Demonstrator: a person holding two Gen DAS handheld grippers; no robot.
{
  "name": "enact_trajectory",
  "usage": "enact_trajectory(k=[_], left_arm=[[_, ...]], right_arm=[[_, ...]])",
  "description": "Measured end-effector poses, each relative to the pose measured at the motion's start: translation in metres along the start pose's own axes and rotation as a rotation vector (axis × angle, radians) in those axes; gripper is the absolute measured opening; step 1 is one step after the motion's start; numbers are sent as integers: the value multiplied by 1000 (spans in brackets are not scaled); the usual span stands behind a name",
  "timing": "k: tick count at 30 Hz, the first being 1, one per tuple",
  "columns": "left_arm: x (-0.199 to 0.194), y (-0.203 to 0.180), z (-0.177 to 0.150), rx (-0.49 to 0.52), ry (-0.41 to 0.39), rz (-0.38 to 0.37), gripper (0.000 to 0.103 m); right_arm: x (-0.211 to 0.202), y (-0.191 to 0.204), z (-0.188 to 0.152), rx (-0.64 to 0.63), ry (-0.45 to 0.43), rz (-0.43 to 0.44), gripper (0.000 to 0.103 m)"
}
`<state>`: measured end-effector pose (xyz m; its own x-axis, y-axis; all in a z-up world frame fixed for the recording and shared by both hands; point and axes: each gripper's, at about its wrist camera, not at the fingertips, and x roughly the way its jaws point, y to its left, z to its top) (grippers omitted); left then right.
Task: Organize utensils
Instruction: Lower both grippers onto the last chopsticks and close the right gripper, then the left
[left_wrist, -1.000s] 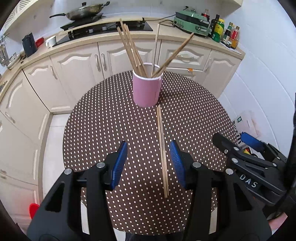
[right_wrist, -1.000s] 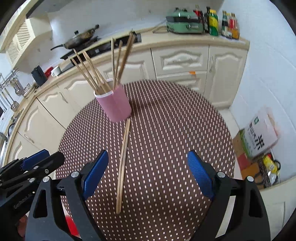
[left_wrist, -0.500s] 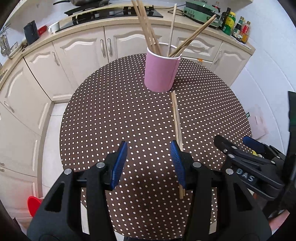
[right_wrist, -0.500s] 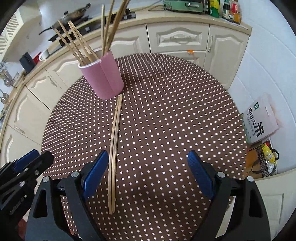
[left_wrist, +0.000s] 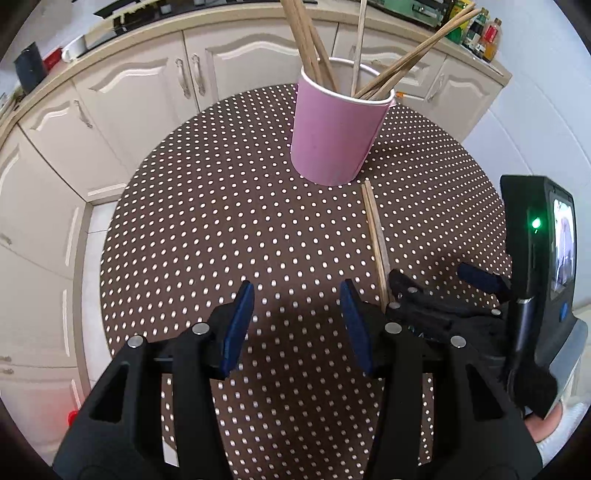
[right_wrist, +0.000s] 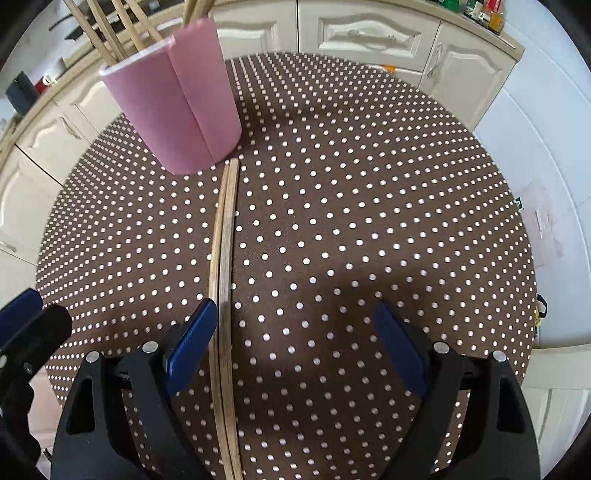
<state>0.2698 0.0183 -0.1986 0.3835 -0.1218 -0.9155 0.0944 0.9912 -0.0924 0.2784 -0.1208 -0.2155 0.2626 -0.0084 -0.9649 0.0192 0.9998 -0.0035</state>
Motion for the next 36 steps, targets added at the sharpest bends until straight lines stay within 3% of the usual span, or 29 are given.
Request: enact_trajectory(k=[6,9,11,15,20,28,33,36], left_arm=[[21,8,12,-6,44,-24,48],[30,11,14,-6,67,-28,48],[35,11,15,-6,75,-36,48],[39,6,17,1,92,-60,51],[40,-12,15,17,69,-56,54],[50,-48,6,26,96,-59,56],[71,-69,5,13,143,-1,54],[82,-83,5,18,150,94,13]], right_arm=[[10,11,10,-30,39,-4,75],[8,21,15,-63,41,17,52],[7,25,16,-64,40,25,23],[9,8,19,15,46,80,5],[14,-35,20,176,87,214,4],[8,-93,16,272,73,246,5],[2,-114,10,293,50,238,5],[-1,-125,4,303,44,239,5]])
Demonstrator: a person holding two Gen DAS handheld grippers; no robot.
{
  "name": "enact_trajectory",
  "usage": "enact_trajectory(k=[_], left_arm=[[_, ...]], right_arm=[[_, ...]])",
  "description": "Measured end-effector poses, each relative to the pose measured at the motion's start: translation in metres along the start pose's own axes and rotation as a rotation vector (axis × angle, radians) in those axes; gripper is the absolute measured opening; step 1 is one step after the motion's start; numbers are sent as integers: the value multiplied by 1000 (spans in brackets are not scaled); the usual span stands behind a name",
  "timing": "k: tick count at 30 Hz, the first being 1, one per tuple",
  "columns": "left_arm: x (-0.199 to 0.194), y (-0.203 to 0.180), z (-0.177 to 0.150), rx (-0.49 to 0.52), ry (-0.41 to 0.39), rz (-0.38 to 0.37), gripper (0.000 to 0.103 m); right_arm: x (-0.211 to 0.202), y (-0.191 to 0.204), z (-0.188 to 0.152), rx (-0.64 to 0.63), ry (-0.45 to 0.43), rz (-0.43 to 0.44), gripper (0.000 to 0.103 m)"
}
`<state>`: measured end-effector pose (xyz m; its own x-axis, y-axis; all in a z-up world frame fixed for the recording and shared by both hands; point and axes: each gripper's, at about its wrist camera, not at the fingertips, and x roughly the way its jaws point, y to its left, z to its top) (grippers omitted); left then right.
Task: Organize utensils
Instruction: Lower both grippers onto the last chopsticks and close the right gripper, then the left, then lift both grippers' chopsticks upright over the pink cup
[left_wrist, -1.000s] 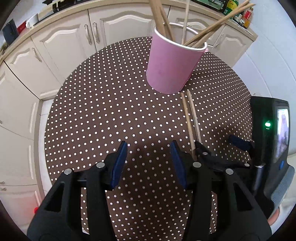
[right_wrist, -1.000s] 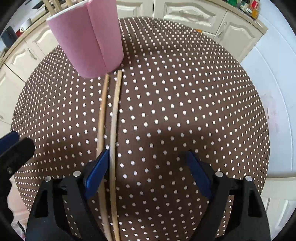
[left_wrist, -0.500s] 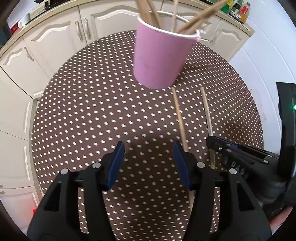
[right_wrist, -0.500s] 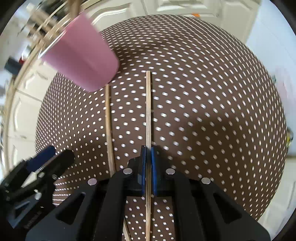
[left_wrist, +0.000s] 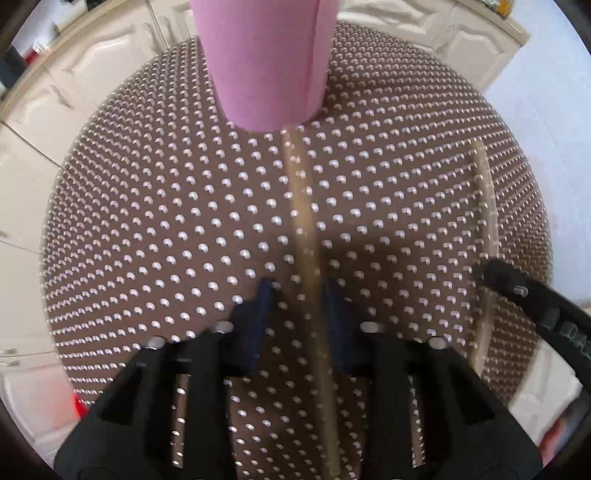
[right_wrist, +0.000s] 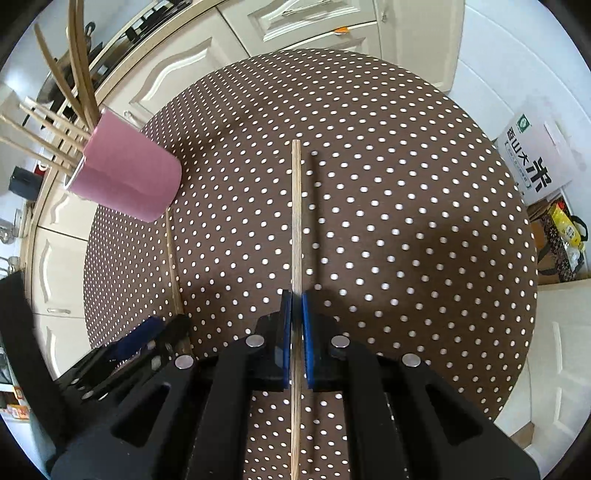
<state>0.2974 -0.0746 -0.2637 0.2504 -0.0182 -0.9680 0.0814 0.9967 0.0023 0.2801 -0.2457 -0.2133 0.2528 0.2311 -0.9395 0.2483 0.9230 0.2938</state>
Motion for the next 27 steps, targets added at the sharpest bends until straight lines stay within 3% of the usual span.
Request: enact_trajectory(k=[2,5,12,21,27], left_arm=[[0,-3,1,-14,13,5,7],[-1,2,2,-59,18,-31,6],[-28,32,3,-81,-22,-56,6],[-87,67,0,-198,-160,-65,6],[-142,86,18,-208,-342,-93,6]], right_arm=[[-6,-3,-6,1,-6,0,5],[-34,-17,-20,14,-19,24,5],[-77,-20,-9,29,-114,64,5],[-140,-15,4,45,-350,93,5],[-173,15,20,102,-523,127,5]])
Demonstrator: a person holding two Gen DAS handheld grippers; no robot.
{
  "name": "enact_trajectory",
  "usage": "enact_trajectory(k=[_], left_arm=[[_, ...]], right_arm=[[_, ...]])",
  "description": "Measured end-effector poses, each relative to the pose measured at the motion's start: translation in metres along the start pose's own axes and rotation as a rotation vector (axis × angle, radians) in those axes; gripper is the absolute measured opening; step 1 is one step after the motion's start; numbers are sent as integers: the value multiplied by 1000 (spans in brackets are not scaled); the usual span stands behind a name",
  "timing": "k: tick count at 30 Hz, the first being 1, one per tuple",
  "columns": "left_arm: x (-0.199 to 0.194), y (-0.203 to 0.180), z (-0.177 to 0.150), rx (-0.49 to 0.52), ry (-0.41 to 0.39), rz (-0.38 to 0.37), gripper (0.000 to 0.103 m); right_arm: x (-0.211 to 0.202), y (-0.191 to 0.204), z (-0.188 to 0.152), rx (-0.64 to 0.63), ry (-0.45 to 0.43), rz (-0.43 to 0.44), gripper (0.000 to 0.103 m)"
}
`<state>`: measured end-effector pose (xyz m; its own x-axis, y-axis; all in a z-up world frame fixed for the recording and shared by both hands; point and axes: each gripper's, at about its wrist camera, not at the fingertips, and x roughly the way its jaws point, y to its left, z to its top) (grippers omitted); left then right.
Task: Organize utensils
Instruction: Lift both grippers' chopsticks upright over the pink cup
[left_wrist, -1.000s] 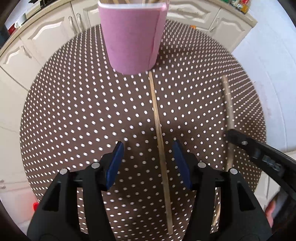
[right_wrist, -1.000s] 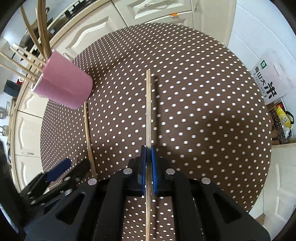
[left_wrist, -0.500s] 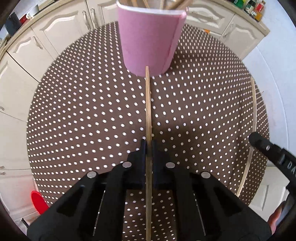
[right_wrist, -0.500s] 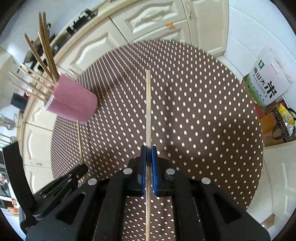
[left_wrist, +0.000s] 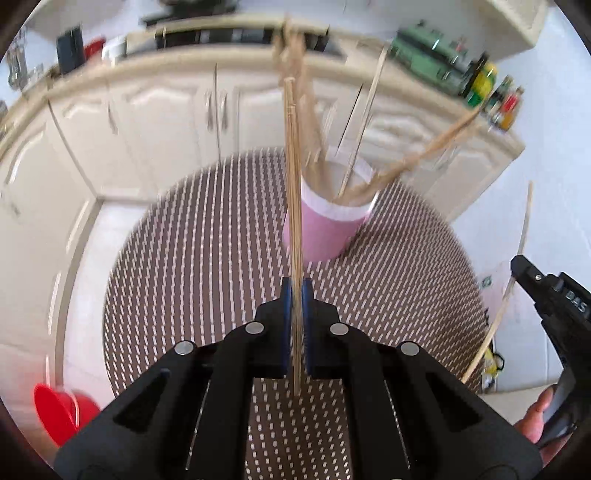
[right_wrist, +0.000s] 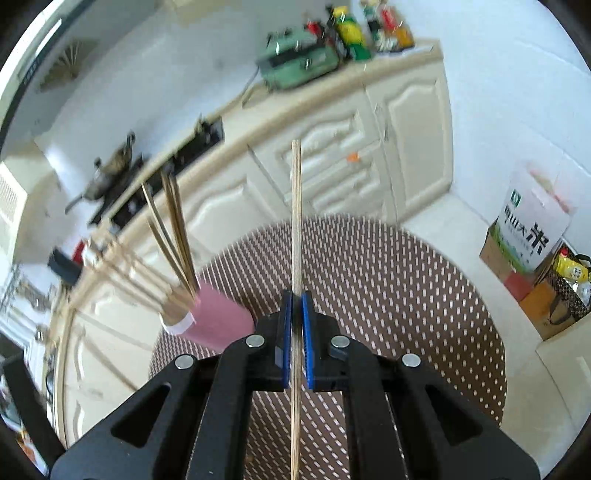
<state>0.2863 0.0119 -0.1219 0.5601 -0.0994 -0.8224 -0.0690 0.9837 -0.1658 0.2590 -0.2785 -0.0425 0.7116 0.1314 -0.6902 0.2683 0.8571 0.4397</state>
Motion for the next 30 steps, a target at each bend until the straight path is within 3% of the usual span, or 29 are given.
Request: enact_trajectory(k=[5,12,23,30], left_arm=[[-25,1,35,39,-138,-31,6],[-40,-8,58,44,-206,-64,6],[-51,-8,101,59,-282,-106,6],[-42,-3,110,35,-263,-139,6]], right_arm=[[-3,26,21,2,-82,47,5],[0,46,28,152,-227,90,5],[0,75,46,160,-352,119,5],[14,87,46,146,-429,102,5]])
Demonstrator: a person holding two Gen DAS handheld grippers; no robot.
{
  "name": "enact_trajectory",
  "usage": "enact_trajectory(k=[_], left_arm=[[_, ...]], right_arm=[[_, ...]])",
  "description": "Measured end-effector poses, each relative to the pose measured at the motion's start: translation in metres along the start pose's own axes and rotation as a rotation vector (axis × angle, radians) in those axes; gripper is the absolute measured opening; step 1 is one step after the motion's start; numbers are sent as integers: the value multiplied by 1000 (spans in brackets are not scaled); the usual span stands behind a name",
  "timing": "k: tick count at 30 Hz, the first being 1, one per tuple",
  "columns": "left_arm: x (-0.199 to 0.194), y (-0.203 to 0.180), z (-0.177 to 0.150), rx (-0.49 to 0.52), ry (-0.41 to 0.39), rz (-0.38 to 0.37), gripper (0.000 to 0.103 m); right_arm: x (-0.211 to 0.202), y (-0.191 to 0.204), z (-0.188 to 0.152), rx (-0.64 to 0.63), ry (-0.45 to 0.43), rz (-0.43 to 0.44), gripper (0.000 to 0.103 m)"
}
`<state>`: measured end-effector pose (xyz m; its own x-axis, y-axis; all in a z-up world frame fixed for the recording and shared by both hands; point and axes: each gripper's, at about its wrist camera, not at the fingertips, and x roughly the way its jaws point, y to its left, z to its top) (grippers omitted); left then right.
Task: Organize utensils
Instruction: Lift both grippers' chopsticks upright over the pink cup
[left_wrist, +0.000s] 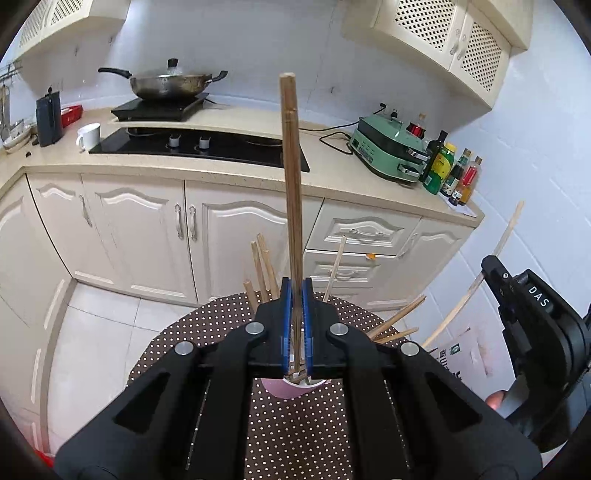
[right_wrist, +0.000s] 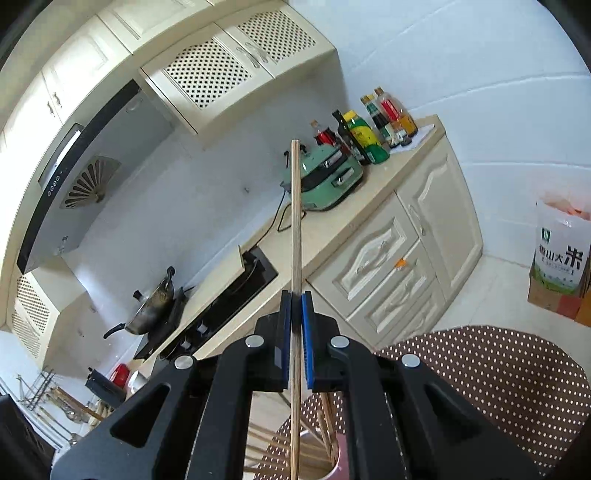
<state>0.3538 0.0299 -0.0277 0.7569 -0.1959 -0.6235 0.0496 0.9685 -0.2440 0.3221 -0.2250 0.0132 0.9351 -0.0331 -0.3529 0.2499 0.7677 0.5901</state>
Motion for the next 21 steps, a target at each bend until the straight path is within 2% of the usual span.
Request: enact_trajectory(k=[11,16,21], left_arm=[[38,29,-19,-112,72,-31,6],[50,33,-28,-100,61,-19,6],[60,34,-37,-91,71,-32,6]], right_arm=[[18,-13,-35,38,-65,-75,5],[19,-15,-53,30,-120,-102,5],[22,-13,-71,18,-131,-101,4]])
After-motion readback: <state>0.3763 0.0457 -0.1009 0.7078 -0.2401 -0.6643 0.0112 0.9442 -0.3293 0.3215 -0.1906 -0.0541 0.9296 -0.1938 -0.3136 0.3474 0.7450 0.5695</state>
